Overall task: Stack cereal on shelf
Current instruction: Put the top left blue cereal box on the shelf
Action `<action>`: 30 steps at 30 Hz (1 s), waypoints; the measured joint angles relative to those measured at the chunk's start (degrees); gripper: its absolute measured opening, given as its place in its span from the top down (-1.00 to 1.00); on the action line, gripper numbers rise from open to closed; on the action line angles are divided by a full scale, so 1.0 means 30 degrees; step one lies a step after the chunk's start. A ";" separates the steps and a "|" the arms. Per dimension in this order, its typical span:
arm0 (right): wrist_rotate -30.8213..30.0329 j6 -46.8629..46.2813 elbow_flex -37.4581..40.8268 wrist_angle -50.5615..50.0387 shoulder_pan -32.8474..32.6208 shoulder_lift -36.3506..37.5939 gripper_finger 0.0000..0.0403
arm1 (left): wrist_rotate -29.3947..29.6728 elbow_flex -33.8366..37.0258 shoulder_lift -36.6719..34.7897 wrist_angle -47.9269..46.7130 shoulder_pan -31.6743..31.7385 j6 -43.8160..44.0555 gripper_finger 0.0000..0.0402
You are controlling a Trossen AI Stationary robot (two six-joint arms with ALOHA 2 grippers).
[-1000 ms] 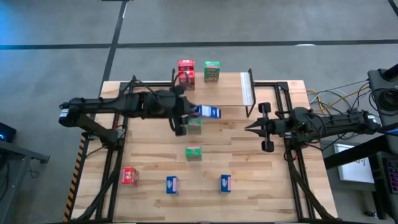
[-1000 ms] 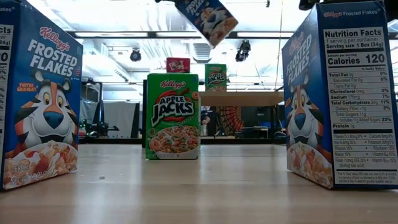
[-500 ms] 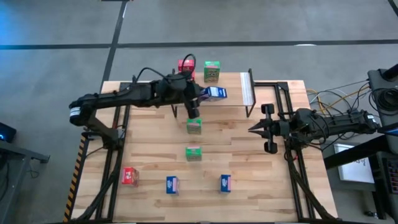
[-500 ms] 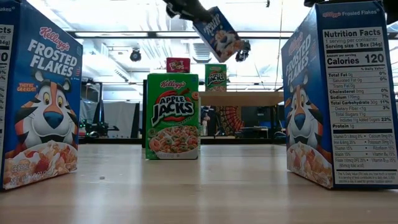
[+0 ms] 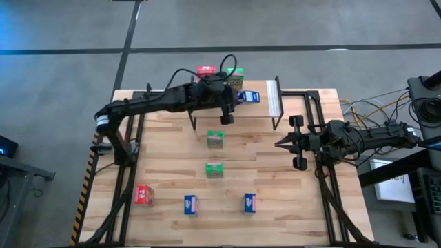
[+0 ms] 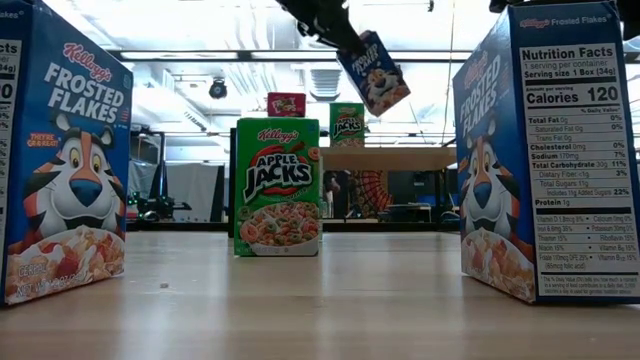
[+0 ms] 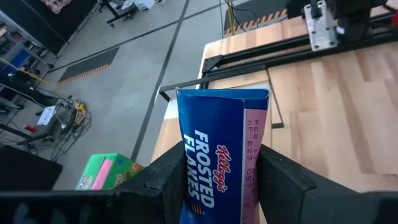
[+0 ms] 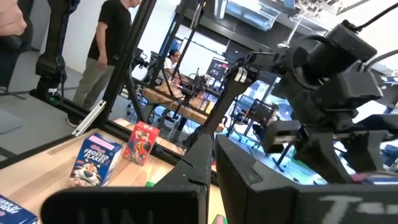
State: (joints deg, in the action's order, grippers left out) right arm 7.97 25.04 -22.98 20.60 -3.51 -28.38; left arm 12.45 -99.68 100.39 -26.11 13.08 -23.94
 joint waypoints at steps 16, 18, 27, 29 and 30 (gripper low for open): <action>-0.0009 -0.0189 0.0000 -0.0248 0.0007 0.0290 0.94 | -0.0022 -0.0599 0.2123 0.0401 0.0675 0.3162 0.26; -0.0009 -0.0189 0.0000 -0.0240 0.0007 0.0290 0.94 | -0.0029 -0.0615 0.2262 0.0399 0.0696 0.3356 0.26; -0.0155 -0.0197 0.0000 -0.0247 0.0007 0.0290 0.94 | -0.0714 -0.0618 0.2336 0.0543 0.0806 0.3359 0.16; -0.0155 -0.0204 0.0000 -0.0248 0.0007 0.0290 0.94 | -0.0734 -0.0618 0.2336 0.0561 0.0851 0.3359 0.10; -0.0162 -0.0201 0.0000 -0.0248 0.0007 0.0290 0.94 | -0.0767 -0.0618 0.2336 0.0562 0.0876 0.3359 0.08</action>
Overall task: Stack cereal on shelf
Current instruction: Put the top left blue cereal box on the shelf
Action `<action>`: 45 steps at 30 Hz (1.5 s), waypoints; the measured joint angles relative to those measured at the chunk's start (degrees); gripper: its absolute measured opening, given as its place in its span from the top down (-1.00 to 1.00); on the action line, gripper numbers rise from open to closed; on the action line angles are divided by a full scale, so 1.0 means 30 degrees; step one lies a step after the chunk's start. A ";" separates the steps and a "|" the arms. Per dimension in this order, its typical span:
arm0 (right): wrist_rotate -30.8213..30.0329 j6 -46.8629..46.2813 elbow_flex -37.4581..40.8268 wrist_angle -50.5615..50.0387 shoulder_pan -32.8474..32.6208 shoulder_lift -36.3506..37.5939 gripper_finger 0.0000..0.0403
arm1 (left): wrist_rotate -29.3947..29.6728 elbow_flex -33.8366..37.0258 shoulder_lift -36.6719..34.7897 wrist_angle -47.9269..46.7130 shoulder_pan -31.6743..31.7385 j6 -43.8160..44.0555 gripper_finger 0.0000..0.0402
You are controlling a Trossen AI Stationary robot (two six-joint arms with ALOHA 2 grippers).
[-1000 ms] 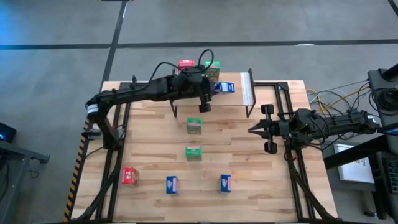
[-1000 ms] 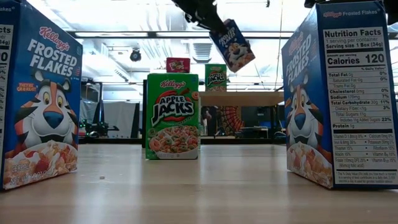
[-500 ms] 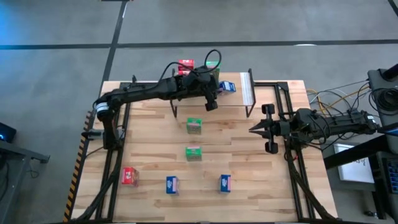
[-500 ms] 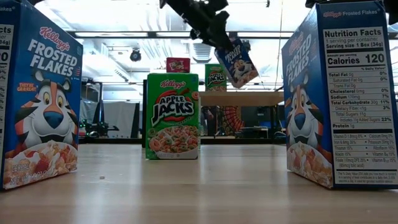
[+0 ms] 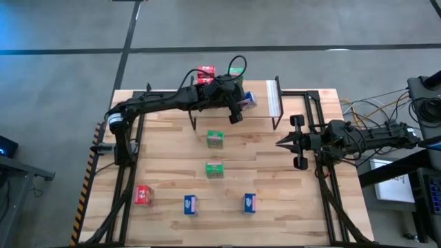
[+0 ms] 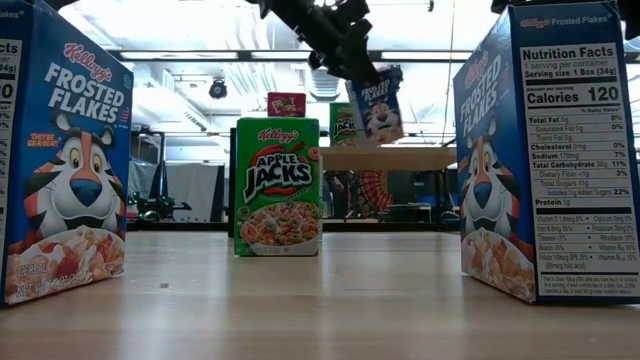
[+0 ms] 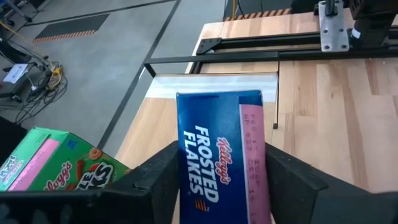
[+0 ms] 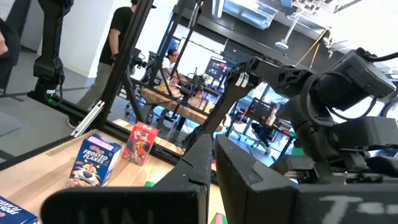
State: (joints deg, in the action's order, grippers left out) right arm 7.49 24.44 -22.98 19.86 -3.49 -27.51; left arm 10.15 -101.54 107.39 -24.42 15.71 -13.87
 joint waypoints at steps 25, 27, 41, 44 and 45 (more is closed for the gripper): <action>-0.3861 -0.0688 0.0000 -0.0495 0.0015 -0.0153 0.94 | 0.0098 0.0000 -0.2766 -0.2100 -0.1096 -0.1149 -0.07; -0.4009 -0.0754 0.0000 -0.0471 0.0015 -0.0153 0.94 | 0.0141 0.0000 -0.3356 -0.2826 -0.1551 -0.0842 -0.07; -0.4269 -0.1452 -0.0124 -0.0524 0.0044 -0.0277 0.94 | 0.1588 0.2564 -0.7955 -0.7166 -0.4981 0.1980 -0.07; -0.4588 -0.1741 -0.0264 -0.0510 0.0044 -0.0551 0.94 | 0.3234 0.4457 -0.9333 -0.6600 -0.5679 0.2547 -0.07; -0.4610 -0.1763 -0.0320 -0.0532 0.0051 -0.0737 0.94 | 0.3666 0.5206 -0.9815 -0.6217 -0.5892 0.2739 -0.07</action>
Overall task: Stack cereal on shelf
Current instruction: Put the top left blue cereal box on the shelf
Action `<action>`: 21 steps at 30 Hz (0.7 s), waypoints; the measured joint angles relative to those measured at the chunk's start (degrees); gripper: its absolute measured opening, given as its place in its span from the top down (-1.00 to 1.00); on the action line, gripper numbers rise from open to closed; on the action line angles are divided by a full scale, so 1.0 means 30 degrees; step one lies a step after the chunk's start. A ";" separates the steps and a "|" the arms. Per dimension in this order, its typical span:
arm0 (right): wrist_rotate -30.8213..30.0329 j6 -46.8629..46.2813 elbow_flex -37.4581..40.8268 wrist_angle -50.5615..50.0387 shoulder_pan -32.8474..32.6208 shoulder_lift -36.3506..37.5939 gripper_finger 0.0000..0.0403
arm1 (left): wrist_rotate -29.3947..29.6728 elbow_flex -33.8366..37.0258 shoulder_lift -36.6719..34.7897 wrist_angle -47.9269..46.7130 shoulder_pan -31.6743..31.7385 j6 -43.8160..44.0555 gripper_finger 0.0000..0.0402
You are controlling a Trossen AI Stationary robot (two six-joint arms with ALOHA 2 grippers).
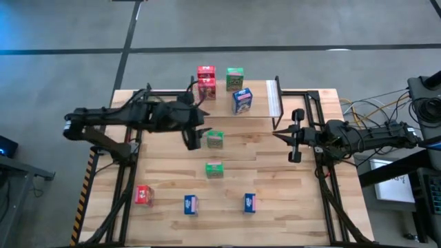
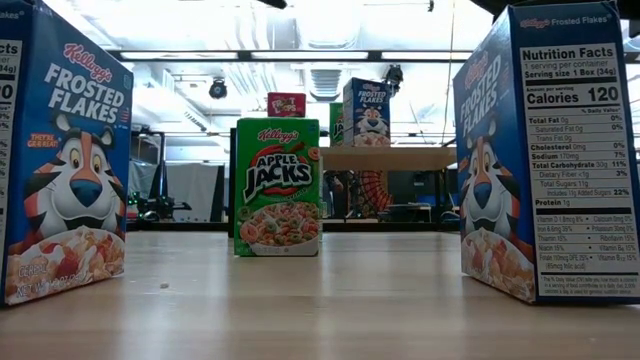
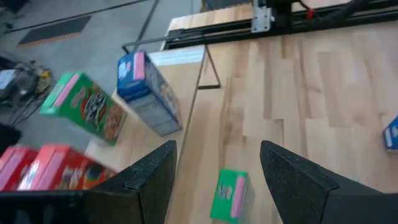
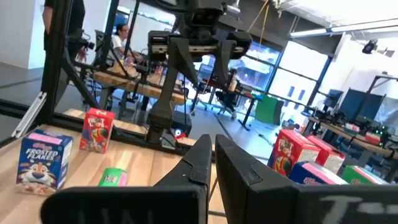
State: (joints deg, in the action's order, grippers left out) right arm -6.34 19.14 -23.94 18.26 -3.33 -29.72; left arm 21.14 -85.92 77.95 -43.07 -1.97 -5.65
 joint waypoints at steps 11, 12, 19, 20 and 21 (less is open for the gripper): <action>-0.1903 -0.0942 -0.2550 -0.0811 0.0202 -0.4027 0.94 | 0.0300 0.8031 -0.4508 0.7162 -0.0864 0.0168 -0.07; -0.1903 -0.1012 -0.2975 -0.1205 0.0364 -0.4369 0.94 | 0.0293 0.8657 -0.4848 0.7767 -0.0871 0.0152 -0.07; -0.1890 -0.1420 -0.7242 -0.6493 0.2377 -0.6575 0.94 | 0.0286 1.1799 -0.6558 1.0922 -0.0871 0.0072 -0.07; -0.1804 -0.1409 -0.7922 -0.7267 0.2723 -0.6910 0.94 | 0.0292 1.2115 -0.6741 1.1313 -0.0871 0.0058 -0.07; -0.1716 -0.1399 -0.8633 -0.8071 0.3085 -0.7239 0.94 | 0.0286 1.2466 -0.6941 1.1779 -0.0871 0.0051 -0.07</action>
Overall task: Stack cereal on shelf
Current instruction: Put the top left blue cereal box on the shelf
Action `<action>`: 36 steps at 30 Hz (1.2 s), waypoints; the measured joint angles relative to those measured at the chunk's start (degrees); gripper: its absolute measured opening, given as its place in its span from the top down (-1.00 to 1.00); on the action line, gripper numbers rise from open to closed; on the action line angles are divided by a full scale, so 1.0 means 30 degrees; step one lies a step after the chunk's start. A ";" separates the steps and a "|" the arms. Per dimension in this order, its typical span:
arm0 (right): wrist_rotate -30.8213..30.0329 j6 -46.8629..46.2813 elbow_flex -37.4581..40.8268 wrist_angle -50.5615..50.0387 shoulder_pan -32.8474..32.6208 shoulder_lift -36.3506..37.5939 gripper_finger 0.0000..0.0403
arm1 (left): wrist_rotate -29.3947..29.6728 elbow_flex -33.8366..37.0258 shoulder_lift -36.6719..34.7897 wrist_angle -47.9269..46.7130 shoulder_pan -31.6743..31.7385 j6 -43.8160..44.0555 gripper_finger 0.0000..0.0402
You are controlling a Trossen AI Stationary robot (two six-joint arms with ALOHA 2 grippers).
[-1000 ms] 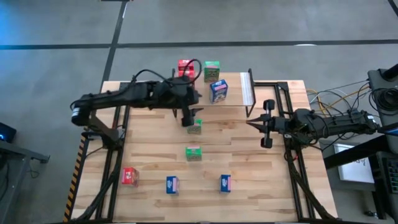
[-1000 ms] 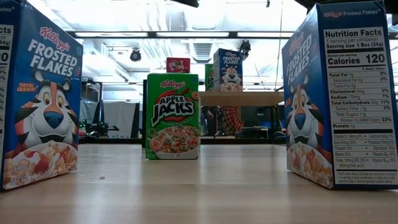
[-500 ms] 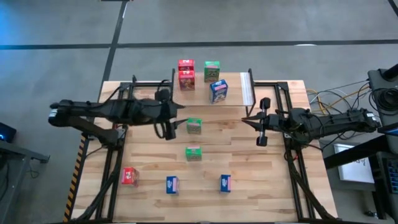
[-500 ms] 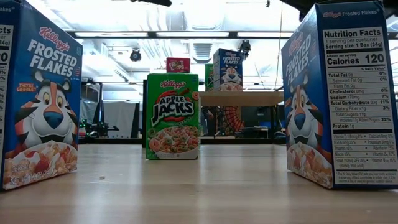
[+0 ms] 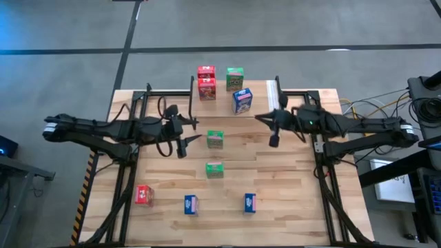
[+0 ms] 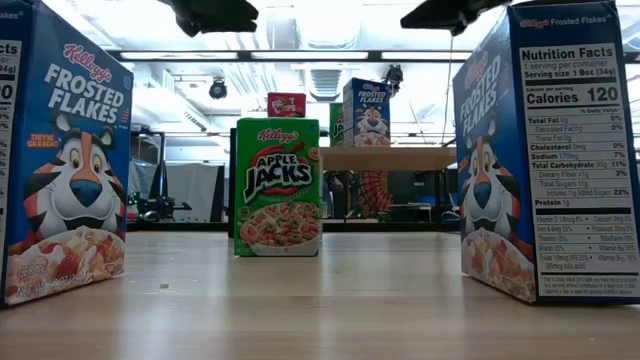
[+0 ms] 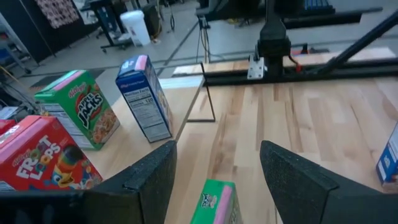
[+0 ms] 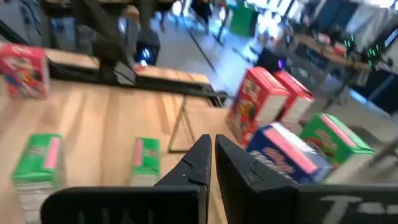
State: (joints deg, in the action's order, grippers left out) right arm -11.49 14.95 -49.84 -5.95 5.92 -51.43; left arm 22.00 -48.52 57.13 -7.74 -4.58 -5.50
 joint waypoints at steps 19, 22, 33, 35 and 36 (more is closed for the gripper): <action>0.4699 -0.0498 -1.1300 -1.0490 0.5757 -0.7146 0.90 | 0.0013 0.1438 -0.0847 0.1387 0.0007 -0.0984 -0.07; 0.6136 -0.0504 -1.2426 -1.1691 0.6289 -0.8136 0.75 | 0.0015 0.1438 -0.0844 0.1438 0.0007 -0.0998 -0.07; 0.6347 0.4590 -1.3978 -1.2756 0.6814 -1.0005 -0.16 | 0.0051 0.1438 -0.0839 0.1438 0.0007 -0.1488 -0.07; 0.6345 0.5020 -1.4133 -1.2956 0.7032 -1.0202 -0.25 | 0.0052 0.1438 -0.0839 0.1438 0.0007 -0.1501 -0.07; 0.6340 0.5039 -1.4190 -1.3049 0.7166 -1.0311 -0.29 | 0.0053 0.1438 -0.0839 0.1438 0.0007 -0.1501 -0.07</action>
State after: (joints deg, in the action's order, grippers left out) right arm 7.53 30.06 -92.41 -45.10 27.42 -82.37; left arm 22.16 -44.21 54.61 -3.42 -4.56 -10.00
